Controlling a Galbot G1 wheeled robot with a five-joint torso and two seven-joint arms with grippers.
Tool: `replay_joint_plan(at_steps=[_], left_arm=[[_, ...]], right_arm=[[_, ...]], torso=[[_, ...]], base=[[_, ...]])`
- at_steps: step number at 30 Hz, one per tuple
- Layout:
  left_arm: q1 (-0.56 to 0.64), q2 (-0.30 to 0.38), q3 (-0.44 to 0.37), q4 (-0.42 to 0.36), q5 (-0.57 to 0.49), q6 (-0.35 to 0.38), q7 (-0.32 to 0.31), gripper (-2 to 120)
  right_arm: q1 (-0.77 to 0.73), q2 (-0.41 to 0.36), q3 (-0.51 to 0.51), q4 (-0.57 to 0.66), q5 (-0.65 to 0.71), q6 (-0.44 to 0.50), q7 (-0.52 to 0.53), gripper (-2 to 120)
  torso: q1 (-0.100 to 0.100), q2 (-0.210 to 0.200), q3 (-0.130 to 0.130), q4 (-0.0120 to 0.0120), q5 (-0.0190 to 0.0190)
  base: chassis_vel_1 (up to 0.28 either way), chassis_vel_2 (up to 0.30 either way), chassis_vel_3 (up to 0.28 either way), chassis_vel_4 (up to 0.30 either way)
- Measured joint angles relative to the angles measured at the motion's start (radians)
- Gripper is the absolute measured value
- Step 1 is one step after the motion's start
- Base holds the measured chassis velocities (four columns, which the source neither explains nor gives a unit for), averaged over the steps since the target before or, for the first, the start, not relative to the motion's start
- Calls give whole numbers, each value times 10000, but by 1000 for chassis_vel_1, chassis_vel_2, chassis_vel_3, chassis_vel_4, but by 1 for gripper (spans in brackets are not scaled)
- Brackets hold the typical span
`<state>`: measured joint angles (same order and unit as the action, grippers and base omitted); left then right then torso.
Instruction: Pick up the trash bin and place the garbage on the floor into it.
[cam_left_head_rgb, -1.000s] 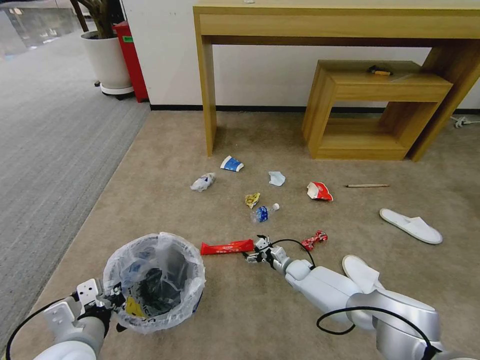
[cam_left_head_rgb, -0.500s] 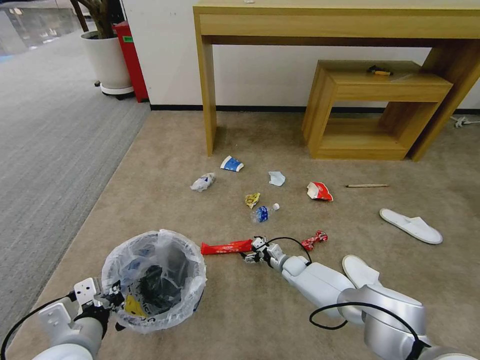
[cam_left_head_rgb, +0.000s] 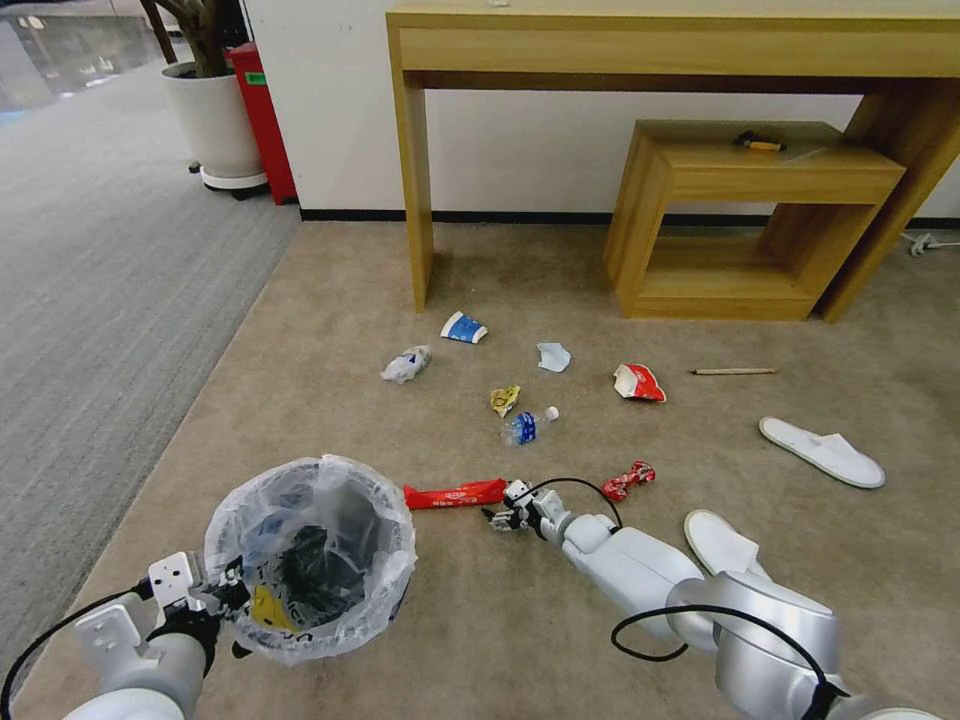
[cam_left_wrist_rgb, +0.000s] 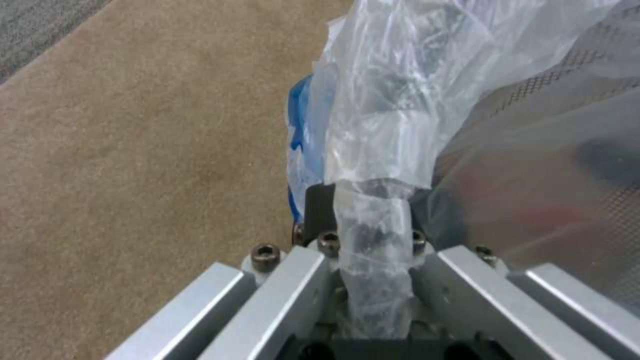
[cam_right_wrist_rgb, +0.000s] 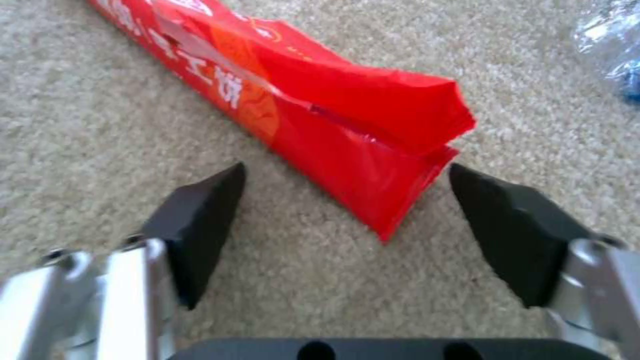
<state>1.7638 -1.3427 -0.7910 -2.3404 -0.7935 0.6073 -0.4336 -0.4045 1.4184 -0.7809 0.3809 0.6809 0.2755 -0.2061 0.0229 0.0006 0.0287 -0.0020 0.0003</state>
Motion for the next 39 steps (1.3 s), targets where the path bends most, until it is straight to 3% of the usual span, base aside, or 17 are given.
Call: replay_joint_plan(at_steps=[4, 8, 15, 20, 25, 33, 39], left_arm=[[42, -32, 8, -3, 69, -68, 42, 0], [66, -36, 10, -2, 84, -104, 58, 0], [87, -69, 6, 3, 111, -184, 81, 0], [90, -93, 6, 30, 150, -224, 96, 0], [84, -101, 4, 68, 154, -246, 102, 0], [60, -127, -11, 125, 162, -266, 104, 0], [30, -169, -6, 180, 168, -277, 102, 0]], right_arm=[[-26, -12, 2, 8, -62, 24, -14, 60], [-35, 1, 6, -1, -93, 29, -19, 55], [-68, 27, 29, -8, -133, 37, 3, 37], [-90, 19, 33, -7, -185, 48, 13, 35], [-146, 13, 27, 29, -179, 153, 13, 26], [-226, -37, -5, 206, -64, 281, -42, 3], [-294, -130, -28, 422, 24, 488, -88, 0]], torso=[[-1, 0, 0, 2, 1], [0, 0, 0, 1, 1], [0, 0, 0, 1, 0], [-1, 0, 0, 1, 0], [0, 0, 0, 1, 0], [0, 0, 1, -1, -2], [0, 0, 1, -1, -1]], base=[[0, 0, 0, 0], [0, 0, 0, 0], [0, 0, 0, 0], [0, 0, 0, 0], [0, 0, 0, 0], [0, 0, 0, 0], [0, 0, 0, 0]])
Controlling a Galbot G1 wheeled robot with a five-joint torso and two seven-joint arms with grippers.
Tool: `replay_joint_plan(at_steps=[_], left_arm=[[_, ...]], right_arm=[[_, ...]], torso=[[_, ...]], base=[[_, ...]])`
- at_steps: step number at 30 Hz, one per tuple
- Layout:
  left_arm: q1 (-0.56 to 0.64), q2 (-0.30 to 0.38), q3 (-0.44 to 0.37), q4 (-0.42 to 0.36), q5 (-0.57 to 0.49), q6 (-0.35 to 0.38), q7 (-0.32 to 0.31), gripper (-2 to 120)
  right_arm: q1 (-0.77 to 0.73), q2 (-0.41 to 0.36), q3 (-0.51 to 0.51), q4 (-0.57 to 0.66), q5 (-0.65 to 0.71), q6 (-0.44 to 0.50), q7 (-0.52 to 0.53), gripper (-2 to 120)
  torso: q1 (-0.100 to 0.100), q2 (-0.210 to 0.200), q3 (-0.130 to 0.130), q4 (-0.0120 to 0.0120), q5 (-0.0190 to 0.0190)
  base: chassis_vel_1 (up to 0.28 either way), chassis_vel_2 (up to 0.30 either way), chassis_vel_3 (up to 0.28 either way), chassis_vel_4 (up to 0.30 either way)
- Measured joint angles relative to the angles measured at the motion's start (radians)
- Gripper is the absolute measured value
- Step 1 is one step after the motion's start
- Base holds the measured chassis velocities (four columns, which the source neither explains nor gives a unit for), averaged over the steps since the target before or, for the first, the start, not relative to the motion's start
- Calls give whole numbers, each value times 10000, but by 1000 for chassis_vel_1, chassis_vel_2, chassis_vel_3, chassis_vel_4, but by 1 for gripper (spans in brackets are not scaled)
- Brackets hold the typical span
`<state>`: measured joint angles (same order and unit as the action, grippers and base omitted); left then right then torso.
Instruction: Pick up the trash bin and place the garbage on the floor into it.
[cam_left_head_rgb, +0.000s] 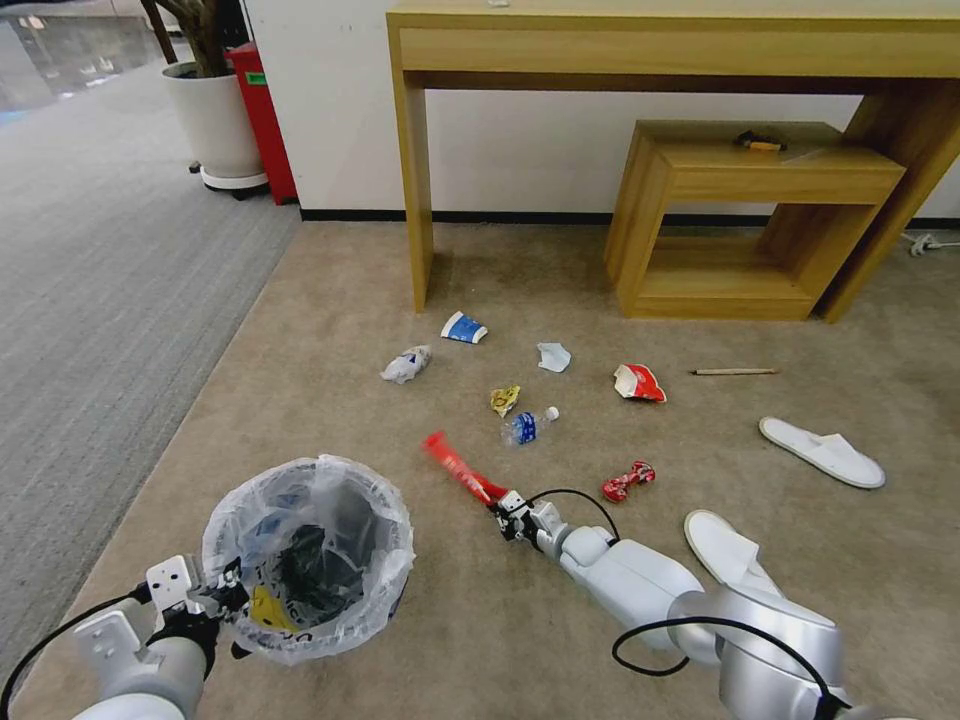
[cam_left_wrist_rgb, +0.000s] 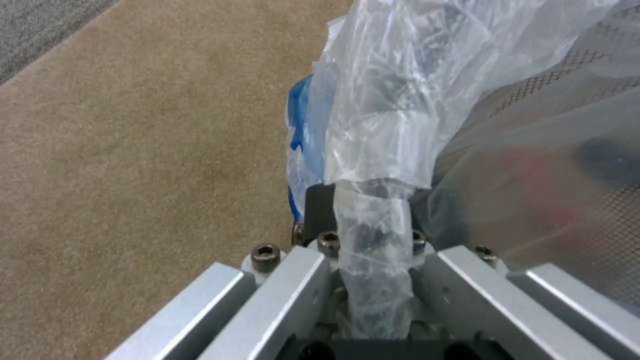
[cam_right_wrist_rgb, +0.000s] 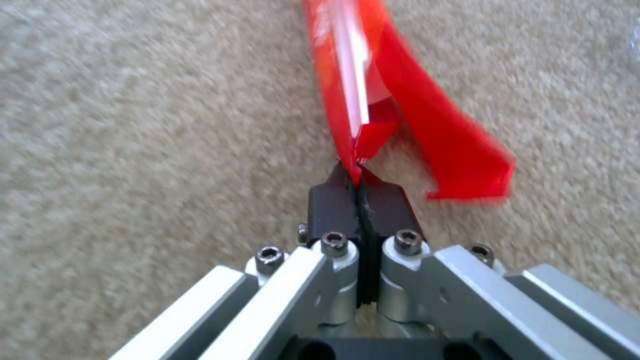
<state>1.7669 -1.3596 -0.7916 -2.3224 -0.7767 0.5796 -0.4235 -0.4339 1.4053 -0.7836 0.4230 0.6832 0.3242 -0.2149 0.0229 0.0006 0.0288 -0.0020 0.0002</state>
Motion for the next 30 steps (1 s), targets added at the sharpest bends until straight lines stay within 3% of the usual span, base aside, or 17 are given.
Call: replay_joint_plan(at_steps=[15, 22, 30], left_arm=[[-192, -106, 56, 378, 111, -37, 0, 0], [-414, -101, 40, 835, 81, -29, -8, 0], [-611, -43, -6, 1259, 37, -16, -26, 0]], right_arm=[[-94, -297, -153, 628, 211, 917, -158, 0], [258, -648, -422, 1249, 507, 1637, -308, 0], [549, -1140, -832, 2322, 1086, 1704, -180, 0]], torso=[[0, 0, 0, 0, 1], [0, 0, 0, 1, 1], [0, 0, 0, 0, 1]], base=[[0, 0, 0, 0], [0, 0, 0, 0], [0, 0, 0, 0]])
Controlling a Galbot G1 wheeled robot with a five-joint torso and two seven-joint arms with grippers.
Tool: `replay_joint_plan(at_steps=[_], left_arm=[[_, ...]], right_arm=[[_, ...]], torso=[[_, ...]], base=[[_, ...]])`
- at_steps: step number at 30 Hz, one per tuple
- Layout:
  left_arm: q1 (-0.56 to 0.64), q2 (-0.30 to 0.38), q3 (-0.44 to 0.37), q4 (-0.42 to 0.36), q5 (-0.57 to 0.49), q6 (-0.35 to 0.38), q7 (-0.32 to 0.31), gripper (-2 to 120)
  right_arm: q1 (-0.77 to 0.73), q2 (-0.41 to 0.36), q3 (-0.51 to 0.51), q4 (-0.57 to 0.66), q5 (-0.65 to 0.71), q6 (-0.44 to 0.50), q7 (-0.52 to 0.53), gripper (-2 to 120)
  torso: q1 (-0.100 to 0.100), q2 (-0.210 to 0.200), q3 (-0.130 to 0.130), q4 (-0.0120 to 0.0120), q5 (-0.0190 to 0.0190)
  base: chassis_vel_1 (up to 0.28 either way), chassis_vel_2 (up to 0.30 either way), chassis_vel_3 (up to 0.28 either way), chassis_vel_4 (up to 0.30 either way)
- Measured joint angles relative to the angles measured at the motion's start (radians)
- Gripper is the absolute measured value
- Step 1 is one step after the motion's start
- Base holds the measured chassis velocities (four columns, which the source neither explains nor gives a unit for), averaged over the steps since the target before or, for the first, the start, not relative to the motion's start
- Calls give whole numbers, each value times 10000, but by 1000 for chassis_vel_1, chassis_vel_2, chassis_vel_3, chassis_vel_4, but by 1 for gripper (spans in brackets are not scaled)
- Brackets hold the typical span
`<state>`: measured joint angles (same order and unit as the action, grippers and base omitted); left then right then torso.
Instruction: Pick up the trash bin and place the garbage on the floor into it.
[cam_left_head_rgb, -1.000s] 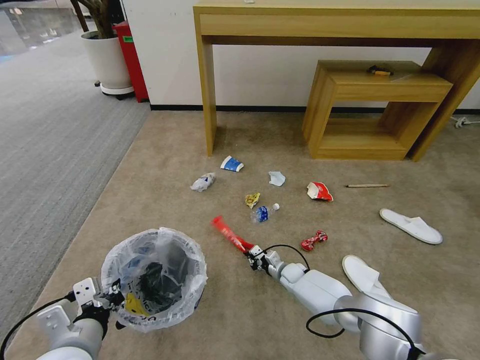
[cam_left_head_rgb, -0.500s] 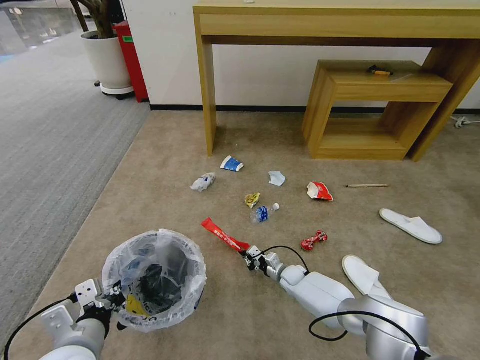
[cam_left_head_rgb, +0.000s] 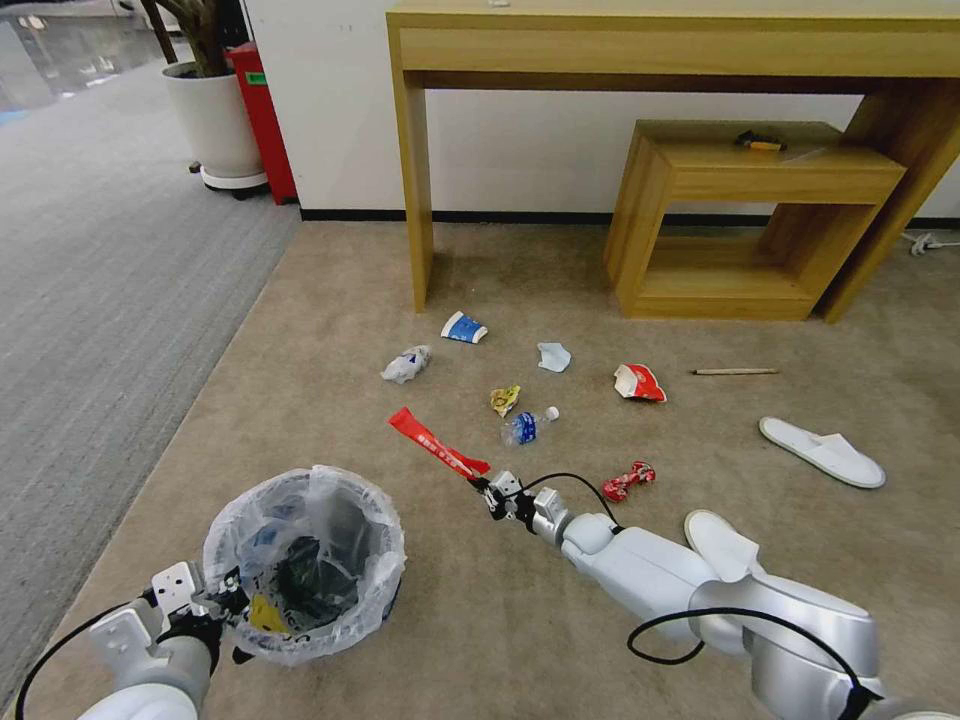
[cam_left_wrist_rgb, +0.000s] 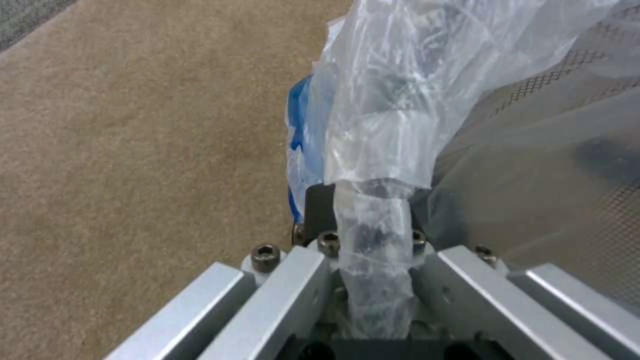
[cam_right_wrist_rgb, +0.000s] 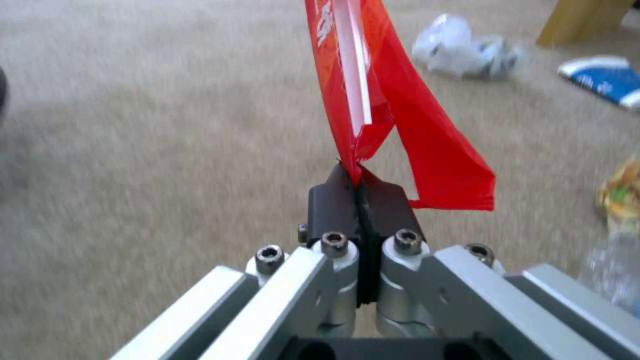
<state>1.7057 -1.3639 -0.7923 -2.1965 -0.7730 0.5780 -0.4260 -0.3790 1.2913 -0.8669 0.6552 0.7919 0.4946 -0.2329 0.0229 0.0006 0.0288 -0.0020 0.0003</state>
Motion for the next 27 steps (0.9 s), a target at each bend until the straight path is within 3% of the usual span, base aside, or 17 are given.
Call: replay_joint_plan(at_steps=[18, 27], left_arm=[[-478, 176, -1, 796, -119, 11, -28, 0], [-668, 32, 79, 912, -128, 38, -88, 0]], right_arm=[[1309, -1939, -632, 4579, 1020, -450, 1402, 0], [1780, -2206, -1229, 6142, 1217, -862, 1920, 0]], torso=[[-1, 0, 0, 0, 2], [0, 1, -1, 1, 4]], base=[[0, 0, 0, 0], [0, 0, 0, 0]])
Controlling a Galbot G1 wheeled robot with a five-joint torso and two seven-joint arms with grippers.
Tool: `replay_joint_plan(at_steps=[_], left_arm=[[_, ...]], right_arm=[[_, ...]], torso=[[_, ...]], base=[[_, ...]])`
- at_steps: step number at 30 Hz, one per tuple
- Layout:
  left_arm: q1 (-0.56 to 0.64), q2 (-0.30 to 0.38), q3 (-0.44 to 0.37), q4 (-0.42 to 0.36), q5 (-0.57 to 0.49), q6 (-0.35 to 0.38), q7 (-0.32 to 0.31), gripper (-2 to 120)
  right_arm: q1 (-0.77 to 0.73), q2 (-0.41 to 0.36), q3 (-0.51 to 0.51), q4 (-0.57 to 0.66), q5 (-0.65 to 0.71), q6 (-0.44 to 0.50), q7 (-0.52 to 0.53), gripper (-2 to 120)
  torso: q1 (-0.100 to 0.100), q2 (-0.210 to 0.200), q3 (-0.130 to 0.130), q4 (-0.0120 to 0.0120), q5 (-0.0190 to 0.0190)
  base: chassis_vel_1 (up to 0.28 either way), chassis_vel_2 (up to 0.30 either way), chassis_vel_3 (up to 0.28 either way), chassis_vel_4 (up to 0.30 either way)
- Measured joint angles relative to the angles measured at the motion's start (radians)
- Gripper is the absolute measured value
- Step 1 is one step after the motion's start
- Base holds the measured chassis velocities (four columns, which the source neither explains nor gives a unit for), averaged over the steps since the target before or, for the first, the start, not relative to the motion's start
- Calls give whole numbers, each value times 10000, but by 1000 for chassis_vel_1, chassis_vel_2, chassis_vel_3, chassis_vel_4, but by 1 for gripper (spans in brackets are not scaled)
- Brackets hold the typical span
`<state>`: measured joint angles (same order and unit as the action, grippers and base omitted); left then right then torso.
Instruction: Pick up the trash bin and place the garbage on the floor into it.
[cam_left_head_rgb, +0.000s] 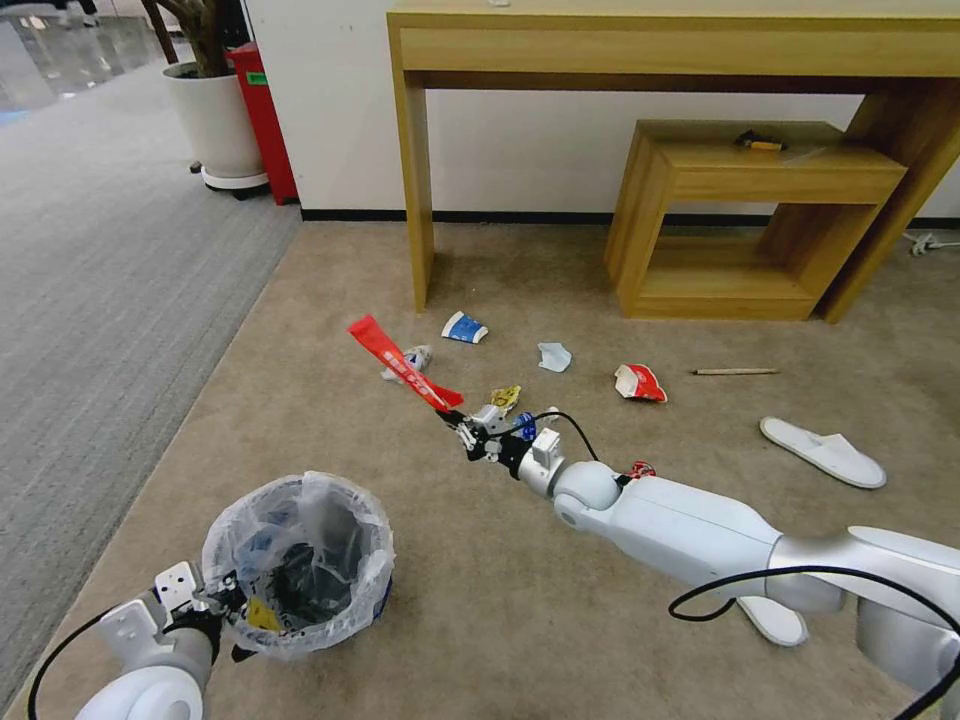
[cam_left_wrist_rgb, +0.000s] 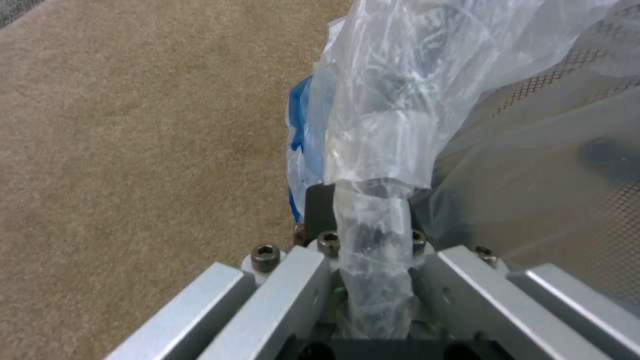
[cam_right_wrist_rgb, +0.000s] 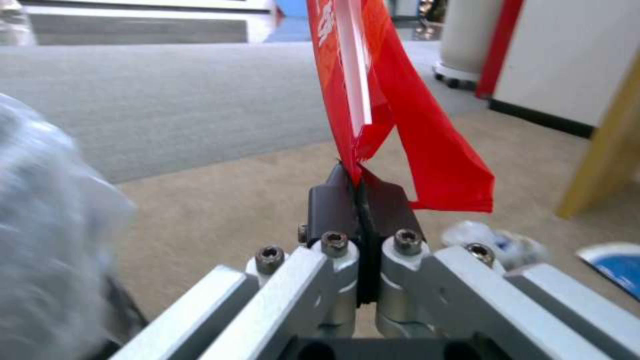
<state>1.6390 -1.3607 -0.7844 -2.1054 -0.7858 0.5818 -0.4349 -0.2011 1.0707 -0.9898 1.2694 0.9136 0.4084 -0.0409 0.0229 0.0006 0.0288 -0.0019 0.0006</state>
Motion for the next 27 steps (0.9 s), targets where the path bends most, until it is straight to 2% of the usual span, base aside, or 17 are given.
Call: replay_joint_plan(at_steps=[7, 11, 19, 27], left_arm=[[-102, -244, 38, 33, 38, 0, -9, 0], [-164, -399, 34, 56, 67, -2, -5, 0], [-214, -463, -63, 83, 58, 4, 8, 0], [-416, -418, -264, 300, -99, 11, -95, 0]], right_arm=[[426, 111, -756, 885, 36, -247, 464, 0], [719, 504, -1258, 1454, 69, -403, 803, 0], [1145, 1046, -1878, 2020, 161, -488, 1056, 0], [1290, 1237, -2228, 2527, 163, -528, 1182, 0]], torso=[[0, -1, 0, 0, -3], [0, 0, 0, -1, -6], [0, 0, 0, -1, -8], [0, 0, 0, -2, -7]], base=[[0, 0, 0, 0], [0, 0, 0, 0], [0, 0, 0, 0], [0, 0, 0, 0]])
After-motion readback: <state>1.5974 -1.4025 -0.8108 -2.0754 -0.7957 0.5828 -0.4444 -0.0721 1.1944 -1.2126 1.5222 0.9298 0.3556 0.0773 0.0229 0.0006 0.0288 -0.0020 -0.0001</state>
